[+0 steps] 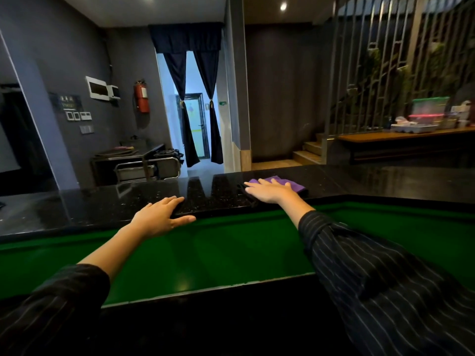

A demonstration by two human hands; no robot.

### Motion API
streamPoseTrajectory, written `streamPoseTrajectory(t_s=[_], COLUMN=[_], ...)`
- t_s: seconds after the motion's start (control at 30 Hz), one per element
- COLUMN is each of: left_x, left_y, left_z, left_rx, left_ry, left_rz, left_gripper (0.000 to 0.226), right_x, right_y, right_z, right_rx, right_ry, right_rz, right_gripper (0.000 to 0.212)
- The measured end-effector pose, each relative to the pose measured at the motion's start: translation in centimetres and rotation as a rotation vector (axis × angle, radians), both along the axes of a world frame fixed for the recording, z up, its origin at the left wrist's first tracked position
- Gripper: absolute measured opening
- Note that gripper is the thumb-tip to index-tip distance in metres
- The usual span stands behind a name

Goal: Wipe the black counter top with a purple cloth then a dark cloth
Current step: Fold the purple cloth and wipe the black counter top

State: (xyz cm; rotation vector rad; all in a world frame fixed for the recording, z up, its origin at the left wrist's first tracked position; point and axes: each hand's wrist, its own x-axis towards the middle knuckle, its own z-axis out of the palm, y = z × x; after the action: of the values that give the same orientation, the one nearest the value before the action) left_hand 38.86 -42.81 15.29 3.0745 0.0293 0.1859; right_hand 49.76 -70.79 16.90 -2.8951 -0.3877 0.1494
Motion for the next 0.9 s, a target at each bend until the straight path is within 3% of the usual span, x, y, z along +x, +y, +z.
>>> streamPoseTrajectory(t_s=[0.17,0.33,0.47,0.7,0.9], left_x=[0.1,0.5,1.2,1.3,0.8], left_y=[-0.1,0.5,0.9,1.0,0.4], left_z=[-0.1,-0.7,-1.1,-1.1,-0.3], left_rx=[0.053,0.081,0.092,0.083,0.041], left_ry=[-0.060,-0.080,-0.123,-0.106,-0.038], left_rz=[-0.033,-0.037,-0.046,-0.061,-0.042], left_gripper=[0.089,0.129,0.133,0.124,0.114], right_x=[3.5,8.4,12.5,11.5,4.6], right_y=[-0.7,0.3,2.6,9.5,13.1], right_z=[0.2,0.3,0.3,1.4,0.5], right_rx=[-0.011,-0.021,-0.069,-0.077,-0.107], right_ry=[0.011,0.008,0.027,0.105,0.009], right_rz=[-0.114,-0.183,-0.227,-0.011,0.119], right_gripper=[0.057,0.061,0.070,0.073,0.071])
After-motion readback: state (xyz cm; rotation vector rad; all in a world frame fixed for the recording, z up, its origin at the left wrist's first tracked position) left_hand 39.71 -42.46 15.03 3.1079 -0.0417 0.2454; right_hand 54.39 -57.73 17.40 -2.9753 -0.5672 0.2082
